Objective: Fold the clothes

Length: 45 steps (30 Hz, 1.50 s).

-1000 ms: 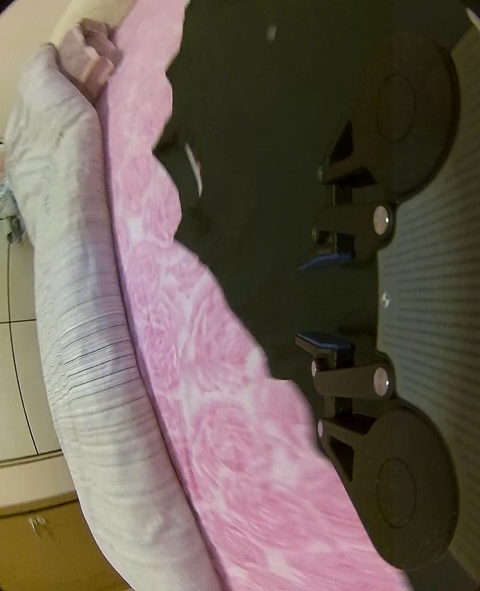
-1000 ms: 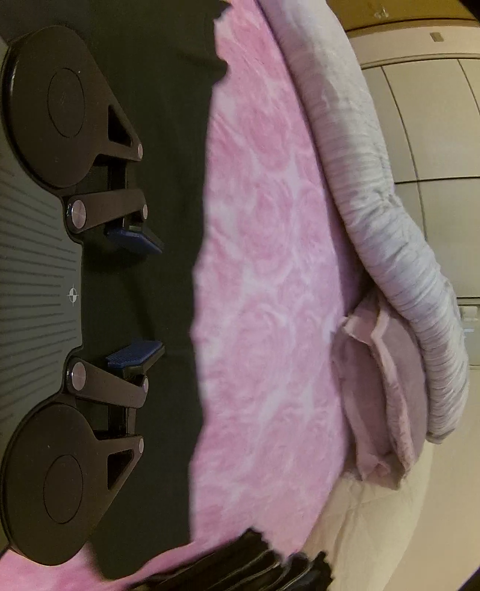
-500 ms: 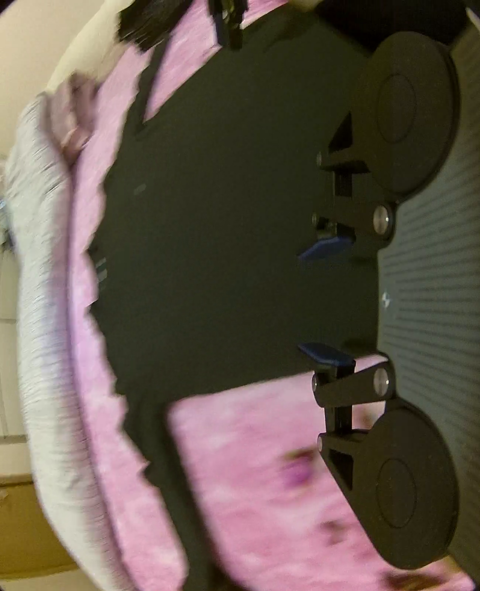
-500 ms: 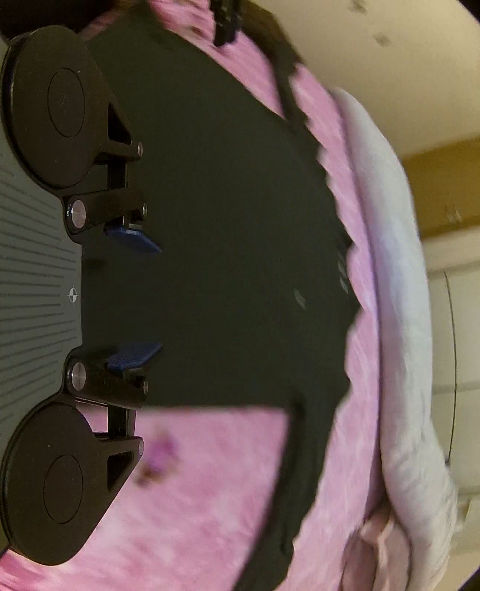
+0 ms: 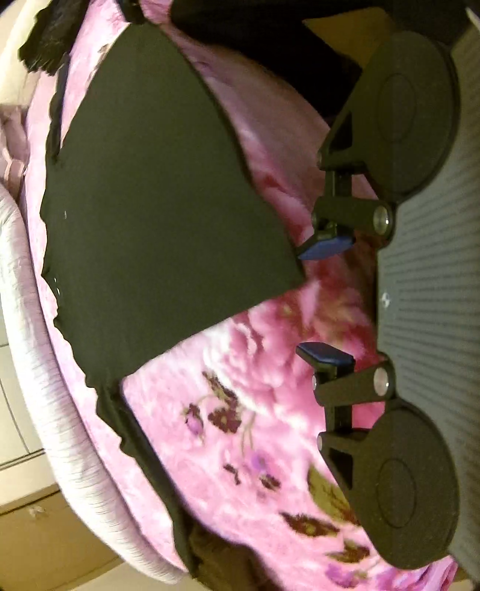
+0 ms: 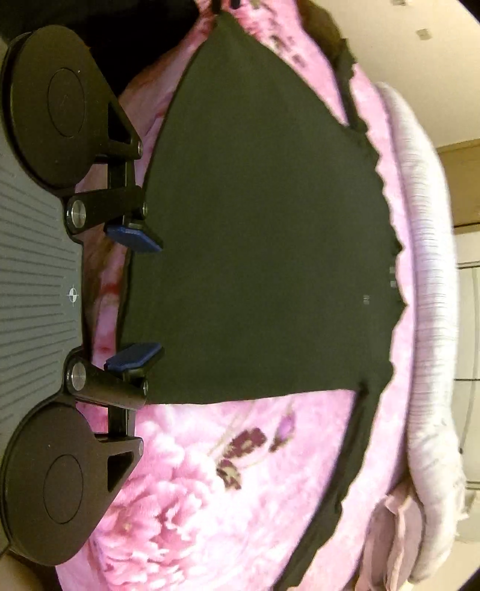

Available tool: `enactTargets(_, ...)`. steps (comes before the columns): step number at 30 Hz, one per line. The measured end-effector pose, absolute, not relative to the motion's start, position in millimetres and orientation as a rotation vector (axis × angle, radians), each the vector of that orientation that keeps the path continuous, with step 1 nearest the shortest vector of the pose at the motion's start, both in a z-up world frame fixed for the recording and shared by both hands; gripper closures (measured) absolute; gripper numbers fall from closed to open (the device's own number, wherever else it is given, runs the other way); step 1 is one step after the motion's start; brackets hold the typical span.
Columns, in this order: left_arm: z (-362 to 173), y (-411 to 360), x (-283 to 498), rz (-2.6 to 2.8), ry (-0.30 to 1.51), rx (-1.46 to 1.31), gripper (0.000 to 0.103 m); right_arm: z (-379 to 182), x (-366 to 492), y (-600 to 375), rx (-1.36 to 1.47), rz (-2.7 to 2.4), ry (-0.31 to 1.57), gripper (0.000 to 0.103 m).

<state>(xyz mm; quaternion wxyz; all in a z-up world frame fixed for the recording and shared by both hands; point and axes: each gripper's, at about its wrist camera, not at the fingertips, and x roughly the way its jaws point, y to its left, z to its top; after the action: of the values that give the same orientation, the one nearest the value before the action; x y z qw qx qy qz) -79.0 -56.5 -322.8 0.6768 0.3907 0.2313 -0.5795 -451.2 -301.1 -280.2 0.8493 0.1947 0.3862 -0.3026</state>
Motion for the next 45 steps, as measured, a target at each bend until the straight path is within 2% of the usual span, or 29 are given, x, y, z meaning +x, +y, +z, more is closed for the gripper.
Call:
enactTargets(8,-345,-54,-127,-1.321,0.152,1.155,0.059,-286,-424,-260,0.173,-0.556,0.851,0.045)
enactTargets(12,-358,-56,-146,-1.334,-0.024,1.241,0.069,-298,-419,-258,0.201,-0.562,0.828,0.045)
enactTargets(14,-365,-61,-152,-1.33,-0.091,1.268,0.07,-301,-418,-256,0.195,-0.57,0.822,0.045)
enactTargets(16,-370,-64,-154,-1.324,-0.141,1.292,0.092,-304,-417,-254,0.182,-0.575,0.819,0.045)
enactTargets(17,-370,-65,-155,-1.325,-0.148,1.304,0.097,-304,-417,-254,0.168,-0.579,0.822,0.045)
enactTargets(24,-341,-53,-135,-1.378,0.036,1.271,0.1,-305,-418,-248,0.012,-0.57,0.867,0.045)
enactTargets(28,-340,-49,-121,-1.347,0.093,1.244,0.098,-314,-410,-236,-0.056,-0.5,0.879,0.045)
enactTargets(31,-342,-43,-124,-1.354,0.048,1.256,0.091,-318,-400,-220,-0.123,-0.44,0.868,0.045)
enactTargets(35,-346,-38,-135,-1.384,-0.028,1.28,0.072,-328,-391,-209,-0.231,-0.407,0.887,0.045)
enactTargets(36,-348,-40,-137,-1.39,-0.038,1.275,0.07,-331,-391,-210,-0.253,-0.414,0.897,0.045)
enactTargets(41,-369,-47,-144,-1.357,-0.166,1.414,0.073,-355,-401,-211,-0.509,-0.44,0.999,0.045)
enactTargets(42,-371,-49,-144,-1.348,-0.182,1.433,0.088,-360,-406,-211,-0.577,-0.436,1.027,0.045)
enactTargets(43,-370,-53,-141,-1.332,-0.162,1.44,0.092,-365,-410,-214,-0.63,-0.434,1.049,0.045)
enactTargets(45,-364,-55,-137,-1.341,-0.133,1.413,0.093,-370,-420,-220,-0.696,-0.422,1.072,0.045)
